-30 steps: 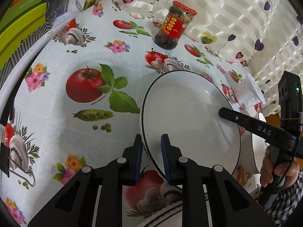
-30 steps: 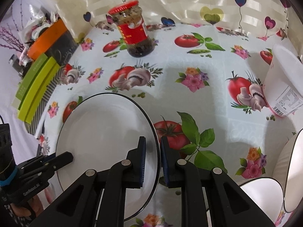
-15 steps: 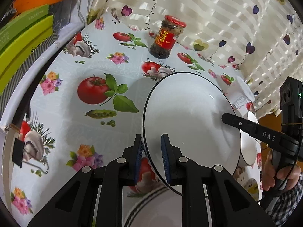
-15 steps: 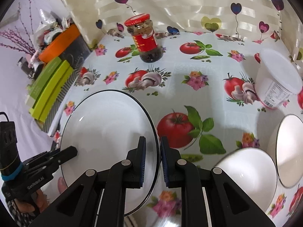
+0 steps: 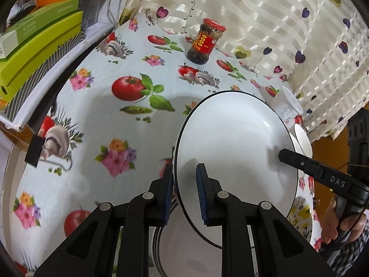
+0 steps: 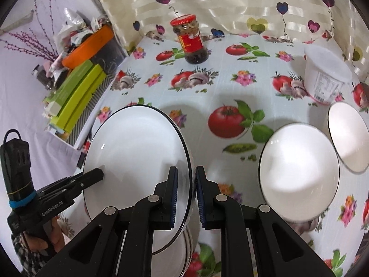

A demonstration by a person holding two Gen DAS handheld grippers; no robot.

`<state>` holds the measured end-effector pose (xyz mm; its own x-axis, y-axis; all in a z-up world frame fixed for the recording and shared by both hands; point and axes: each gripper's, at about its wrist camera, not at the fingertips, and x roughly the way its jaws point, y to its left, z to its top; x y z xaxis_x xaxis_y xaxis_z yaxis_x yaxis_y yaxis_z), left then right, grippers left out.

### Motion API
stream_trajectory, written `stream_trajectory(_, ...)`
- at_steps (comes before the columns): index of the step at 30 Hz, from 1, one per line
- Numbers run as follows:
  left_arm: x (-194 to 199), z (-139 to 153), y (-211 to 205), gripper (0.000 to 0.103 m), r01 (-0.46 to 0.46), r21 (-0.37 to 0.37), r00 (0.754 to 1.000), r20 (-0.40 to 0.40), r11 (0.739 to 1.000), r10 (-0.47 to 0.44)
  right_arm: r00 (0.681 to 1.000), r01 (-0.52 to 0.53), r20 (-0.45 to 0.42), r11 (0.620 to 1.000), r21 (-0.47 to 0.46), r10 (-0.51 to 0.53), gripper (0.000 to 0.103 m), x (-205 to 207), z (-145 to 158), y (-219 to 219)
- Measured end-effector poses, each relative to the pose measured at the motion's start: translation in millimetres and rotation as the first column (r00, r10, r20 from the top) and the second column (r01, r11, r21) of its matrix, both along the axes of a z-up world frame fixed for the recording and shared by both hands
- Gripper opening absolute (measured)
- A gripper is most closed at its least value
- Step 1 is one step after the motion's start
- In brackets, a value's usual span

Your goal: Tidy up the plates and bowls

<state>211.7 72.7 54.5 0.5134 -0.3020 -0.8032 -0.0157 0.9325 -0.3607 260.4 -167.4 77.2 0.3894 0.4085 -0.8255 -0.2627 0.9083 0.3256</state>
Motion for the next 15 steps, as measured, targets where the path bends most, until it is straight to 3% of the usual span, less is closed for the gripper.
stream_trajectory(15, -39.2, -15.0, 4.5, 0.020, -0.006, 0.004, 0.999, -0.031, 1.000, 0.006, 0.999, -0.003, -0.035, 1.000, 0.026, 0.004, 0.016, -54.3, -17.0, 0.7)
